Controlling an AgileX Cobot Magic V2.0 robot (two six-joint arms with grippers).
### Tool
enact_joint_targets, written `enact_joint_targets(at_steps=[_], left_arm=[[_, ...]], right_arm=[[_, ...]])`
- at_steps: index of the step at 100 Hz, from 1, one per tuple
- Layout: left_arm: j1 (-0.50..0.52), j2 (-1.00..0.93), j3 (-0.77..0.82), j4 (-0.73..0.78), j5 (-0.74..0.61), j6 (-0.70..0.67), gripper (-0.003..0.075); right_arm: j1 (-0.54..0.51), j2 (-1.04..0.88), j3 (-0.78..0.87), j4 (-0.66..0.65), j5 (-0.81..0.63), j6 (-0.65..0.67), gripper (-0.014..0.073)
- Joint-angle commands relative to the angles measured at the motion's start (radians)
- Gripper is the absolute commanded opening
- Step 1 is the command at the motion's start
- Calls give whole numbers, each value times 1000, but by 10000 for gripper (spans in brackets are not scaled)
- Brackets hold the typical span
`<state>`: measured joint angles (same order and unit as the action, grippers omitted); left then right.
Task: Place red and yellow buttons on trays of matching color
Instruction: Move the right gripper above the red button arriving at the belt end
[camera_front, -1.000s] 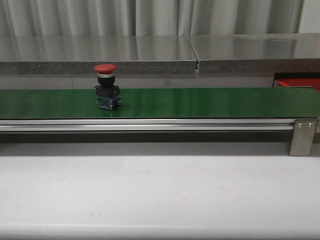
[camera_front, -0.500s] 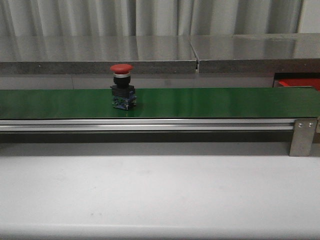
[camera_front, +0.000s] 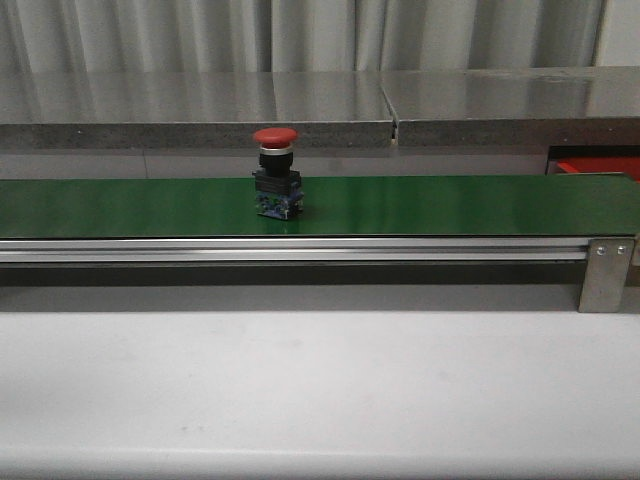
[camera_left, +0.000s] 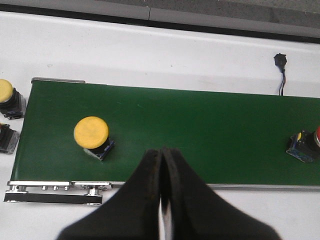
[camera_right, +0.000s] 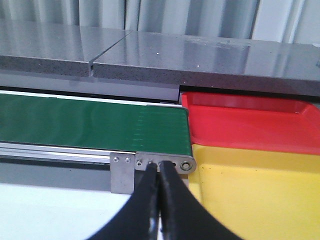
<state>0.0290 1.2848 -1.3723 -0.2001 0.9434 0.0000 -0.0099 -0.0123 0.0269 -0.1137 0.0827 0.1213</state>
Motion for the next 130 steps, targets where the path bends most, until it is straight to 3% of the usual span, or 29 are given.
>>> enact_joint_targets(at_steps=[1,37,77,104,130], left_arm=[[-7,-98,42,-11,-85,15,-20],[-7,-435,335,-11,-184,40,-20],[-7,-811,586,-12,-179,41,-20],[-7,-996,667,-10,-147,41,-20],[-7,-1024,667,-4,-149,41,-20]], right_arm=[[-1,-15,-23,-2,-83,-1,-67],[-2,-15,-23,-92,-83,-1,-67],[-2,-15,-23,-92,-109,-1,-67],[-2,14,-85,-91,-83,-1,-67],[-1,260,-274,-81,12,-1,-67]])
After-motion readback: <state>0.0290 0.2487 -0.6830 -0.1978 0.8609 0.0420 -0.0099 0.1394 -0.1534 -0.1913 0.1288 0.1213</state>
